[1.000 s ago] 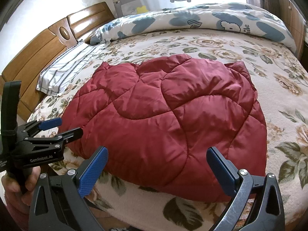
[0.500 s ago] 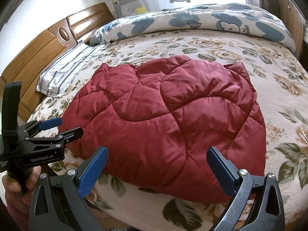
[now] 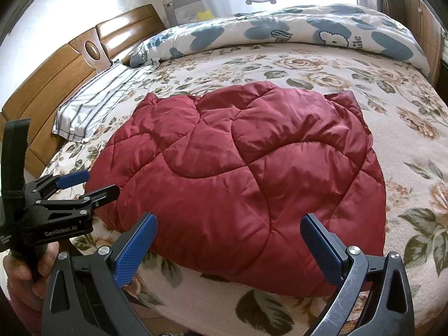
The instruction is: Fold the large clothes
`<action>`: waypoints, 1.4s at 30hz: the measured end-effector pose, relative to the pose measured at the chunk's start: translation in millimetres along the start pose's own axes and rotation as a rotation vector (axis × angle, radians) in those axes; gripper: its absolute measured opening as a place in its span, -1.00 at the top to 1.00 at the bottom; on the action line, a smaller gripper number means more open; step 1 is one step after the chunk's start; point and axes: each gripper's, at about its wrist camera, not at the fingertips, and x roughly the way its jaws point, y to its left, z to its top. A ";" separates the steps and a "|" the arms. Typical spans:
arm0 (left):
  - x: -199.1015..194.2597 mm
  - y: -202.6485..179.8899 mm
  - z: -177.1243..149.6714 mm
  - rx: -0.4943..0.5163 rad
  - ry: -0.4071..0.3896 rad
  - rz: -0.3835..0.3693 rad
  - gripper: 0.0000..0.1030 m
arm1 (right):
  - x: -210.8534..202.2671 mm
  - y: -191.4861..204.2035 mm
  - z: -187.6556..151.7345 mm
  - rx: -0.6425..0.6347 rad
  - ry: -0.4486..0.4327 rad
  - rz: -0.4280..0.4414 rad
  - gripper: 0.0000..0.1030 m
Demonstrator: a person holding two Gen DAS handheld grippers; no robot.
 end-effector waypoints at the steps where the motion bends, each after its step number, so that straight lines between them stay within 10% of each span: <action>1: 0.2 0.2 0.2 0.000 0.001 -0.001 -0.65 | 0.0 0.2 0.1 0.000 0.000 0.000 -0.99; 42: 7.5 0.7 2.7 -0.004 0.005 -0.010 -0.65 | -0.7 -6.4 3.1 0.032 -0.009 -0.003 -0.99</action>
